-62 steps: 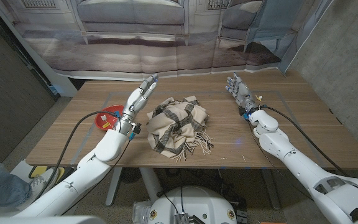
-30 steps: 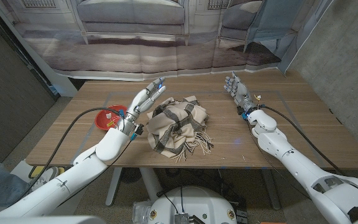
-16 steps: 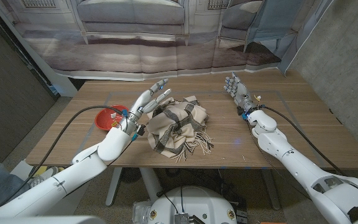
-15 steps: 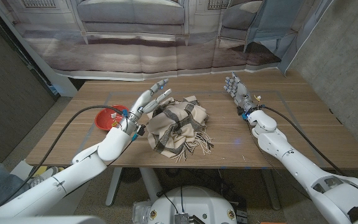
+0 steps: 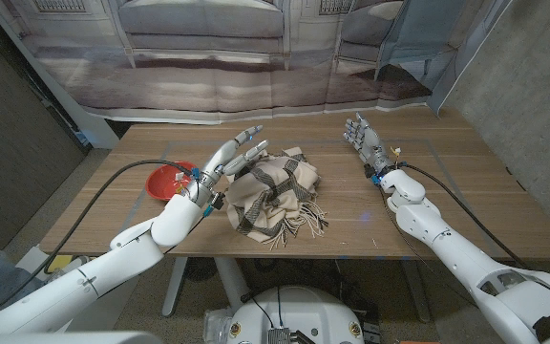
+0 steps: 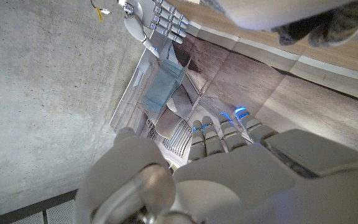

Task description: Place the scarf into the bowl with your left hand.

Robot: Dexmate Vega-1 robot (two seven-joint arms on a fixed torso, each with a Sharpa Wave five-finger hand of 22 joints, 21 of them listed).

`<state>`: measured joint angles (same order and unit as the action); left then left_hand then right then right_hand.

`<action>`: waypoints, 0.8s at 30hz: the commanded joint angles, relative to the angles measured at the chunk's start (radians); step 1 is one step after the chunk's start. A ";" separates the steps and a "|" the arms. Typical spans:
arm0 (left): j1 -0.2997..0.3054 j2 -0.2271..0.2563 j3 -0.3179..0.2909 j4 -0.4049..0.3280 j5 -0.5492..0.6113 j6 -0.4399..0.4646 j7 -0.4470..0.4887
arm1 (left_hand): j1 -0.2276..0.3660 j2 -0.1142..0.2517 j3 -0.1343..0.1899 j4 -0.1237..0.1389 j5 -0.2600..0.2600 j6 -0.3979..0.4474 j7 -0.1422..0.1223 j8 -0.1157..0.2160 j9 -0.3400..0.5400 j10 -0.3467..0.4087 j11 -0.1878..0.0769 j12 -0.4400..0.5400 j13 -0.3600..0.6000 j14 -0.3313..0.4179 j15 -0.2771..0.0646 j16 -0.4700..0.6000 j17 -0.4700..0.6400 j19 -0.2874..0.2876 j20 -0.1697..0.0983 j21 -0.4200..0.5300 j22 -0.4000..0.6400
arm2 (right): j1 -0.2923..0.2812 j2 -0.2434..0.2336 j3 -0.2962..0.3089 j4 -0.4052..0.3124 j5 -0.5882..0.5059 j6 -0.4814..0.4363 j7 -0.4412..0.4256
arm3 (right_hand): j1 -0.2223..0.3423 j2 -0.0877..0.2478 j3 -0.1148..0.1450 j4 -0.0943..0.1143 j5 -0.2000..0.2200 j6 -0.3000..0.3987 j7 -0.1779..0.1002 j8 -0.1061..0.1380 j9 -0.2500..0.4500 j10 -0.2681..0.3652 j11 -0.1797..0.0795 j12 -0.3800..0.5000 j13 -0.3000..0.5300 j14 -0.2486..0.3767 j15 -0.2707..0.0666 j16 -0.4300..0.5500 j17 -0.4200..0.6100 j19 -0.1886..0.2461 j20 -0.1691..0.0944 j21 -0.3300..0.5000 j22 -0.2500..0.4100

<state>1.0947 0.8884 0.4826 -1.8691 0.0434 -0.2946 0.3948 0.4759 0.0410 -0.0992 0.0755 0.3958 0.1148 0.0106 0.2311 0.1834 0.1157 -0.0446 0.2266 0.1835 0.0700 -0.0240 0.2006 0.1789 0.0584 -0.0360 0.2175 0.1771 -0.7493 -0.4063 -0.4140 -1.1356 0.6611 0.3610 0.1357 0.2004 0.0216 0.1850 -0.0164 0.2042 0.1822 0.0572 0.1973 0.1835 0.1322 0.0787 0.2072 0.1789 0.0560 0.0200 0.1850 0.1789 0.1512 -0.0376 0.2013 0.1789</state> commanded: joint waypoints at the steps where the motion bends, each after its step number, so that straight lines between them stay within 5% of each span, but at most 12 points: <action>1: 0.012 0.031 0.008 -0.075 0.076 0.126 0.041 | 0.014 0.003 -0.004 -0.003 0.007 0.007 0.000 -0.004 0.005 0.007 0.002 -0.003 0.004 0.011 0.002 -0.001 0.003 0.007 -0.014 0.000 0.003 | 0.014 0.009 -0.002 0.026 0.003 0.005 0.014 | 0.002 0.007 0.002 -0.003 0.003 0.005 0.004 -0.003 0.004 0.008 -0.003 0.005 0.005 0.014 0.000 0.008 0.003 0.013 -0.001 0.008 0.006; 24: 0.008 0.085 0.025 -0.109 0.108 0.190 0.059 | 0.067 -0.004 0.000 -0.033 0.013 -0.004 -0.009 -0.015 0.005 -0.018 0.009 -0.020 0.005 -0.002 0.010 -0.011 0.003 -0.010 0.011 -0.012 0.003 | 0.023 0.020 -0.008 0.033 -0.003 0.004 0.008 | 0.000 0.008 0.000 -0.005 0.002 0.006 0.002 -0.003 0.004 0.009 -0.005 0.004 0.005 0.016 0.000 0.006 0.004 0.015 -0.001 0.007 0.006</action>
<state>1.1025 0.9482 0.5019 -1.9550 0.1300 -0.1467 0.4480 0.5282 0.0408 -0.0983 0.0514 0.4034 0.1122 0.0081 0.2179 0.1835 0.1064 -0.0354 0.2106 0.1835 0.0706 -0.0158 0.1944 0.1790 0.0547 -0.0324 0.2081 0.1771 -0.7285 -0.3918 -0.4197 -1.1053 0.6628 0.3642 0.1480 0.2005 0.0215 0.1851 -0.0164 0.2042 0.1822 0.0573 0.1973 0.1835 0.1358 0.0750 0.2072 0.1789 0.0665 0.0199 0.1886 0.1789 0.1559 -0.0400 0.2013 0.1841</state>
